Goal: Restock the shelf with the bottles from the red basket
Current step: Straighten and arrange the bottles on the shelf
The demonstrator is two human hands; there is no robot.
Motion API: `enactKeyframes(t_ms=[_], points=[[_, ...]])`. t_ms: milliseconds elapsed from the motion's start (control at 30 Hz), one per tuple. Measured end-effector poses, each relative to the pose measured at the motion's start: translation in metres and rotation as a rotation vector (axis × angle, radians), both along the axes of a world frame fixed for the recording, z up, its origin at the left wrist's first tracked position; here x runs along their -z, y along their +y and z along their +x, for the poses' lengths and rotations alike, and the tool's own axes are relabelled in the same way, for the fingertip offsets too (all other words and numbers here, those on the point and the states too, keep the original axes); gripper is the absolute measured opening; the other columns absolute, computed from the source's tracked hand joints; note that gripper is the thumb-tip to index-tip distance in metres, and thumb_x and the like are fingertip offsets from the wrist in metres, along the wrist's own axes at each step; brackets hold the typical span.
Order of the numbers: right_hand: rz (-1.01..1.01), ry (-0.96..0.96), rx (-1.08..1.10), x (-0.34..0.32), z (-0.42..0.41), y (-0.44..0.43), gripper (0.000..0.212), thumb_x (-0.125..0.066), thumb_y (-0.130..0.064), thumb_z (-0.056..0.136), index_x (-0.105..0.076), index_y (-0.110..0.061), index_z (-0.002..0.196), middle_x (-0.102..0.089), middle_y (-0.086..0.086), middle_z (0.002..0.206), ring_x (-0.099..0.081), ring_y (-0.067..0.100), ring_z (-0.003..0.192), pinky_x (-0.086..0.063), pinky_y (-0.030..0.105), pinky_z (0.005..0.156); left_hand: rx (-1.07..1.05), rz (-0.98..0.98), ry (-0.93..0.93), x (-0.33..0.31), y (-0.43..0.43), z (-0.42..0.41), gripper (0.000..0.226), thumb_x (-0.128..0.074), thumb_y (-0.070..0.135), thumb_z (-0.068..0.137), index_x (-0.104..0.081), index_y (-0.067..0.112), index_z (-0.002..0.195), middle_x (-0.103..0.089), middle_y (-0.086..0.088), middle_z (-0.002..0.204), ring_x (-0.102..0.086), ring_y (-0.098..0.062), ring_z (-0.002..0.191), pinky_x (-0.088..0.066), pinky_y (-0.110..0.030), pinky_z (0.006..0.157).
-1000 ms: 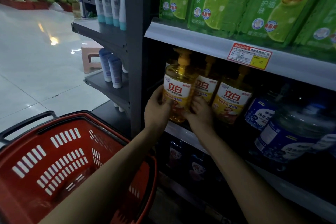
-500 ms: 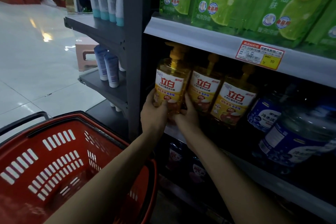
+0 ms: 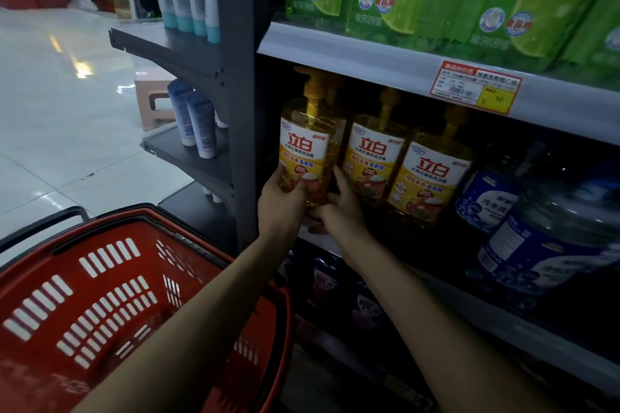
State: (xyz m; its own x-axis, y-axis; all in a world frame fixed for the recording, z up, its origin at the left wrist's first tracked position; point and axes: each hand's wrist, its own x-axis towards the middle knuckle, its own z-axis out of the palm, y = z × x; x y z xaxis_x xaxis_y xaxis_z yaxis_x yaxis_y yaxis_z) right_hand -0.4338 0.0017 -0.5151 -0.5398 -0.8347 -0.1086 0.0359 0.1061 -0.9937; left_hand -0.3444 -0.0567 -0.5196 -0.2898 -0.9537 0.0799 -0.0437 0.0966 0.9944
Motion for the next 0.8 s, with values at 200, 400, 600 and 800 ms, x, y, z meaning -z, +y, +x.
enactKeyframes(t_ms=[200, 400, 600, 800], points=[[0.052, 0.072, 0.221, 0.004, -0.013, 0.008, 0.068, -0.057, 0.012, 0.085, -0.054, -0.025, 0.141, -0.062, 0.007, 0.13, -0.06, 0.026, 0.121, -0.056, 0.052, 0.096, -0.037, -0.099, -0.08, -0.005, 0.019, 0.0, 0.046, -0.055, 0.044, 0.084, -0.063, 0.025, 0.126, -0.068, 0.009, 0.114, -0.065, -0.006, 0.104, -0.056, -0.03, 0.085], [0.012, 0.088, 0.472, -0.006, -0.03, 0.02, 0.062, -0.055, 0.009, 0.085, -0.053, -0.022, 0.139, -0.057, 0.007, 0.14, -0.055, 0.029, 0.129, -0.052, 0.051, 0.104, 0.223, -0.114, -0.071, -0.004, 0.029, -0.026, 0.033, -0.063, 0.016, 0.097, -0.062, 0.02, 0.13, -0.068, 0.016, 0.106, -0.061, 0.017, 0.09, -0.05, -0.006, 0.071], [0.045, 0.186, 0.359, -0.006, -0.036, 0.025, 0.084, -0.056, 0.008, 0.085, -0.033, -0.031, 0.156, -0.042, 0.005, 0.156, -0.041, 0.028, 0.143, -0.044, 0.051, 0.112, 0.322, -0.026, 0.019, -0.002, 0.033, -0.05, 0.053, -0.064, 0.042, 0.085, -0.062, 0.029, 0.136, -0.072, 0.009, 0.125, -0.066, -0.01, 0.117, -0.055, -0.039, 0.102], [-0.026, 0.1, 0.365, 0.005, -0.038, 0.031, 0.091, -0.054, 0.013, 0.081, -0.036, -0.041, 0.152, -0.04, 0.003, 0.158, -0.039, 0.029, 0.145, -0.046, 0.055, 0.11, 0.382, 0.052, 0.131, 0.0, 0.028, -0.059, 0.036, -0.06, 0.026, 0.101, -0.061, 0.028, 0.137, -0.069, 0.011, 0.127, -0.064, -0.004, 0.117, -0.052, -0.024, 0.097]])
